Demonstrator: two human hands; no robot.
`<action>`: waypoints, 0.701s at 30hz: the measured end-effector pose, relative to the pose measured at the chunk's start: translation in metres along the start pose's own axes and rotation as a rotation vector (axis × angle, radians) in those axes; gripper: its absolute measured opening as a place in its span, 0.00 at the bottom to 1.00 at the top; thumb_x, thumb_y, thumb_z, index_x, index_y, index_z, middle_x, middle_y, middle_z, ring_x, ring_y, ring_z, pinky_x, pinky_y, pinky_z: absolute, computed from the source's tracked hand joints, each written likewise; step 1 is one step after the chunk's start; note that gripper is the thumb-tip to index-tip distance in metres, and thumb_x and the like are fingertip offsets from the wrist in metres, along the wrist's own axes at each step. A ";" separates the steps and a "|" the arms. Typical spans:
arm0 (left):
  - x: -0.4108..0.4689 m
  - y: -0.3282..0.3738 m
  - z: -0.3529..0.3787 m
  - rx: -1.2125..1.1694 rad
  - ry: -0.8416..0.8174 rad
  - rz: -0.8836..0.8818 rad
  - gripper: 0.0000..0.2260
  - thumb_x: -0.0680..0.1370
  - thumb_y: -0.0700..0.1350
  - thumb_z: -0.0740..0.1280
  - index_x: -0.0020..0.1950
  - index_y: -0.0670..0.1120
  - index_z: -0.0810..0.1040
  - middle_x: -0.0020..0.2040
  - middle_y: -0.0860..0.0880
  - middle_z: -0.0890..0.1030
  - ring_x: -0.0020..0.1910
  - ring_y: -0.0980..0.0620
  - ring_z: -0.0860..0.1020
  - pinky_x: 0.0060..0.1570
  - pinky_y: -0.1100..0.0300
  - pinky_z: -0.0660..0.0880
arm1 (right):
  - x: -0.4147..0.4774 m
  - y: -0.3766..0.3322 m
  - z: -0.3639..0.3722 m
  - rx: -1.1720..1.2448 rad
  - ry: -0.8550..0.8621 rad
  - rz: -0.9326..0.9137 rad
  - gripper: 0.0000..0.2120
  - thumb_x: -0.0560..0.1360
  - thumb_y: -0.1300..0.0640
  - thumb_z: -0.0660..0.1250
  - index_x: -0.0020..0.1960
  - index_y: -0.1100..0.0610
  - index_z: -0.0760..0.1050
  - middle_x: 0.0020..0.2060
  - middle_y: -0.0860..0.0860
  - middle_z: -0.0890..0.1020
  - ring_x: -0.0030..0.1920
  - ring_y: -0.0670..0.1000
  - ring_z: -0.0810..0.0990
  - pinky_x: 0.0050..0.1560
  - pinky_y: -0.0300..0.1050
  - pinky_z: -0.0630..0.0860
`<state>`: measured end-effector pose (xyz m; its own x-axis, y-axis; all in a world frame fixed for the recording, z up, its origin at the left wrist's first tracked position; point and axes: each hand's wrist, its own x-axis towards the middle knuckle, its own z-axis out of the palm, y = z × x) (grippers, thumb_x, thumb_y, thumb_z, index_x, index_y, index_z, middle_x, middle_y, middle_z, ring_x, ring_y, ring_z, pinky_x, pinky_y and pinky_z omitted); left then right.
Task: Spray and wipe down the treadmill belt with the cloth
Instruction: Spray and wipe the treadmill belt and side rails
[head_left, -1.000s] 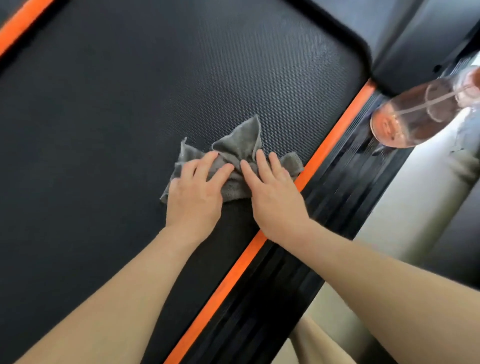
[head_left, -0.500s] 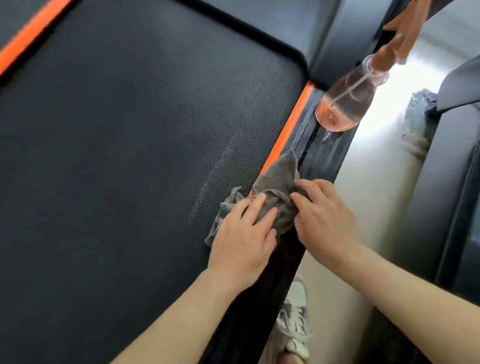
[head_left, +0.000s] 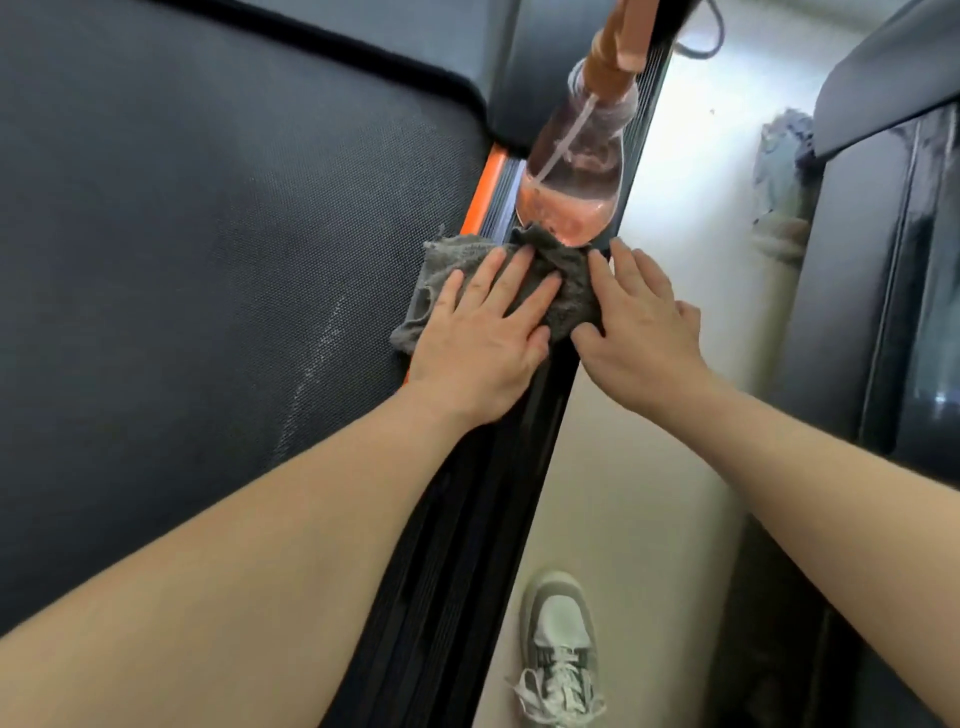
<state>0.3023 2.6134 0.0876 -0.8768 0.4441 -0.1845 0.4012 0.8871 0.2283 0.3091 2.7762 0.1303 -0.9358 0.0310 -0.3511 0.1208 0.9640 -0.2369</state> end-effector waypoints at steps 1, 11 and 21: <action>-0.006 0.001 0.001 -0.008 0.017 -0.004 0.28 0.80 0.57 0.43 0.80 0.55 0.58 0.81 0.49 0.54 0.80 0.47 0.51 0.76 0.44 0.49 | -0.001 -0.001 -0.006 0.156 0.000 0.023 0.36 0.78 0.52 0.63 0.81 0.53 0.50 0.80 0.51 0.53 0.79 0.53 0.50 0.73 0.58 0.57; -0.106 0.000 0.009 -0.120 -0.039 -0.011 0.24 0.80 0.55 0.51 0.76 0.56 0.65 0.81 0.51 0.57 0.79 0.50 0.54 0.74 0.48 0.50 | -0.066 -0.018 0.025 0.327 0.219 -0.335 0.18 0.73 0.62 0.70 0.63 0.58 0.77 0.58 0.55 0.77 0.57 0.58 0.76 0.59 0.48 0.73; -0.125 -0.009 0.019 -0.110 -0.022 -0.005 0.26 0.80 0.56 0.48 0.79 0.56 0.61 0.81 0.52 0.54 0.80 0.50 0.51 0.75 0.44 0.52 | -0.092 -0.034 0.078 0.275 0.181 -0.345 0.27 0.70 0.68 0.68 0.70 0.64 0.73 0.55 0.63 0.74 0.47 0.62 0.77 0.54 0.59 0.79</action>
<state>0.4135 2.5521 0.0900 -0.8720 0.4438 -0.2066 0.3648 0.8705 0.3305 0.4167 2.7199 0.1001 -0.9764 -0.2096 -0.0522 -0.1468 0.8209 -0.5518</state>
